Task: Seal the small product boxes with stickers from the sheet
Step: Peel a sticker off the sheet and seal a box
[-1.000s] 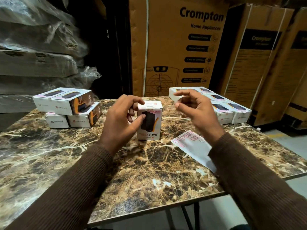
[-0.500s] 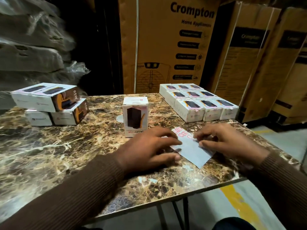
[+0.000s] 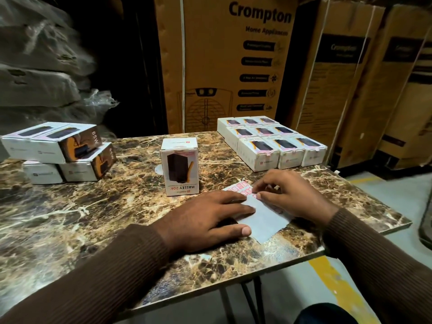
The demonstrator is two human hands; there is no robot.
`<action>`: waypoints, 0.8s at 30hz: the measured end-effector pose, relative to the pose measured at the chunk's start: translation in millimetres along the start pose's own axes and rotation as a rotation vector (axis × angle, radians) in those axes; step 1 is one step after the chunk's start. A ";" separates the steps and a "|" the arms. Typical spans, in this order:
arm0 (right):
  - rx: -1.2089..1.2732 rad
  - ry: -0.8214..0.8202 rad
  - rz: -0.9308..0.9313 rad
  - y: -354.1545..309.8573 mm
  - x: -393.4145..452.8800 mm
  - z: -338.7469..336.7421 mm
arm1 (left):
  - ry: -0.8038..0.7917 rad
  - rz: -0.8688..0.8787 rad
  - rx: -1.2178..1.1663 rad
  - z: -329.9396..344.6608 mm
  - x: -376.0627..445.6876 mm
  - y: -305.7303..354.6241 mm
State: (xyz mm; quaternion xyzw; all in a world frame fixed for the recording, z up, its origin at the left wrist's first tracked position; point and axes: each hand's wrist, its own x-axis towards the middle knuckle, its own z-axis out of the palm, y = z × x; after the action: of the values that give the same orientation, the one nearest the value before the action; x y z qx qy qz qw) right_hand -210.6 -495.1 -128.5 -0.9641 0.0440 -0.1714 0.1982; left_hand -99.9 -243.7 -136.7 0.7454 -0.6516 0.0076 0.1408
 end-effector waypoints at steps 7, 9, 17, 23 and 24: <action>0.090 0.042 0.032 -0.3 -2.3 8.7 | -0.009 -0.011 -0.006 -0.1 0.4 0.4; 0.046 0.035 0.017 -1.9 -2.6 11.5 | -0.005 -0.010 -0.010 -0.6 0.1 1.6; 0.018 0.070 -0.009 -4.2 -2.1 15.1 | 0.000 -0.016 -0.017 -1.5 -0.6 3.9; 0.078 0.093 0.016 -6.8 -6.2 14.3 | 0.006 -0.021 0.001 -3.3 -0.7 5.7; 0.097 0.105 0.022 -6.8 -6.8 13.9 | 0.007 -0.021 0.004 -3.4 -0.6 5.5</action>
State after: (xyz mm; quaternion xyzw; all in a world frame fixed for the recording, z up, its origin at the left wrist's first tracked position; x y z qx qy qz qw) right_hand -212.0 -482.7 -139.9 -0.9425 0.0568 -0.2213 0.2438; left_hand -104.8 -243.0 -132.5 0.7525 -0.6431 0.0102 0.1416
